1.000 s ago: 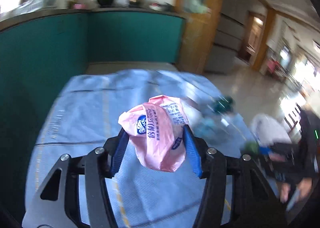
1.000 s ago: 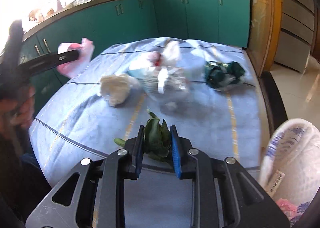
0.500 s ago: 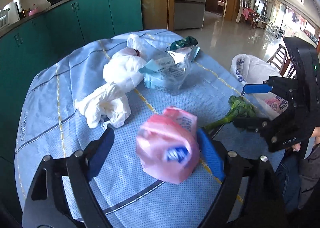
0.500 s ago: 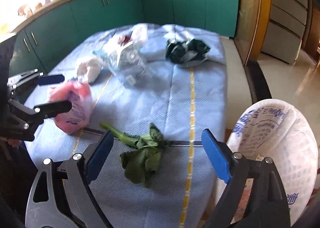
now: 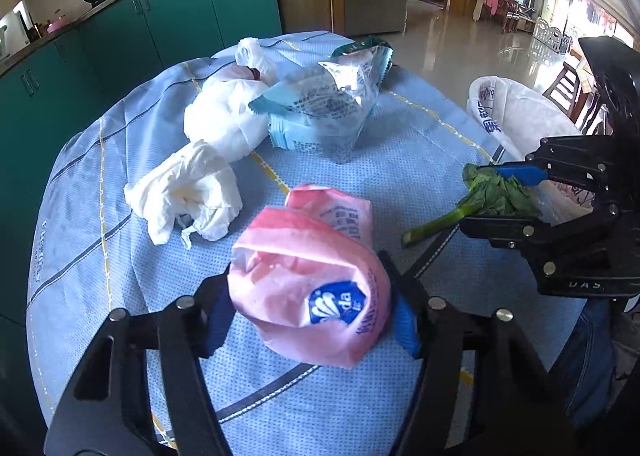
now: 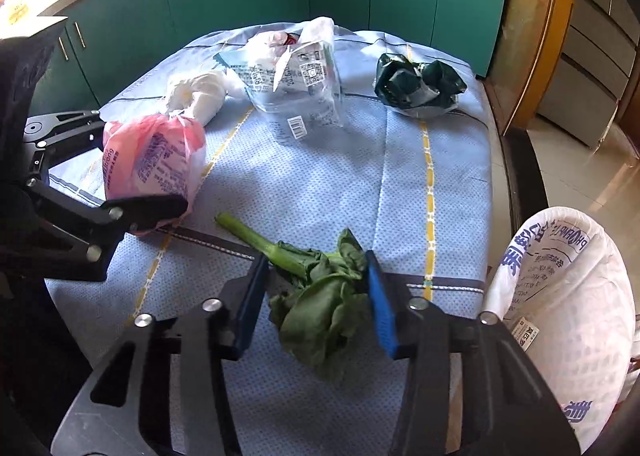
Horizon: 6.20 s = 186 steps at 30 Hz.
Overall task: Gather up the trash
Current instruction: 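Lift the pink milk bag with the left tool while the right tool regrips the vegetable, then carry the vegetable and pink milk bag to the white bin and release both, then return to the table and grasp the clear snack bag with the right tool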
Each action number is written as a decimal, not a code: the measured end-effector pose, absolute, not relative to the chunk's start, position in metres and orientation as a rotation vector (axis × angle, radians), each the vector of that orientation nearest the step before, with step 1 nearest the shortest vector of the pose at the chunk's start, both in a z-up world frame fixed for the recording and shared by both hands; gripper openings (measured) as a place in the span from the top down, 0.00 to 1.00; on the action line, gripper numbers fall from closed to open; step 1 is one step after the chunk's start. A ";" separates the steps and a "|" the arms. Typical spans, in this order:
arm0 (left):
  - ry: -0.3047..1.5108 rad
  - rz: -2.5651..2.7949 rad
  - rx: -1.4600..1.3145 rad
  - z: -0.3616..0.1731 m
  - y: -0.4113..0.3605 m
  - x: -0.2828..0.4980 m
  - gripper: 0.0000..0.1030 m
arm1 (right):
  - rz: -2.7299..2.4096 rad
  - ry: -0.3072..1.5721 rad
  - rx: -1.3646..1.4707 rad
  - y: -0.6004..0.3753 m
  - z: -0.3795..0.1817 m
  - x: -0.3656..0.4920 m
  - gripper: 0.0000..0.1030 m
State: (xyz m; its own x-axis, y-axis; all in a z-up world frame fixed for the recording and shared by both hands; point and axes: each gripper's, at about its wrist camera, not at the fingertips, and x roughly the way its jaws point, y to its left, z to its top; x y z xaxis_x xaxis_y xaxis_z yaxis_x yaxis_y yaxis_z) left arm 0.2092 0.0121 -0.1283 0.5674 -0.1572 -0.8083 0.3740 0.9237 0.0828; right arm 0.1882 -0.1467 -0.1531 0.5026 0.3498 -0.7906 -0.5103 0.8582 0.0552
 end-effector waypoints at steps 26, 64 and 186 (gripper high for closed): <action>0.791 -0.148 0.142 -0.101 0.044 0.211 0.40 | 0.493 0.867 -0.138 -0.151 -0.147 0.187 0.38; 0.587 -0.096 0.069 -0.058 0.025 0.193 0.40 | 0.485 0.646 -0.022 -0.184 -0.098 0.161 0.79; 0.728 0.170 -0.015 -0.078 0.136 0.268 0.15 | 0.718 0.969 0.178 -0.080 -0.135 0.260 0.66</action>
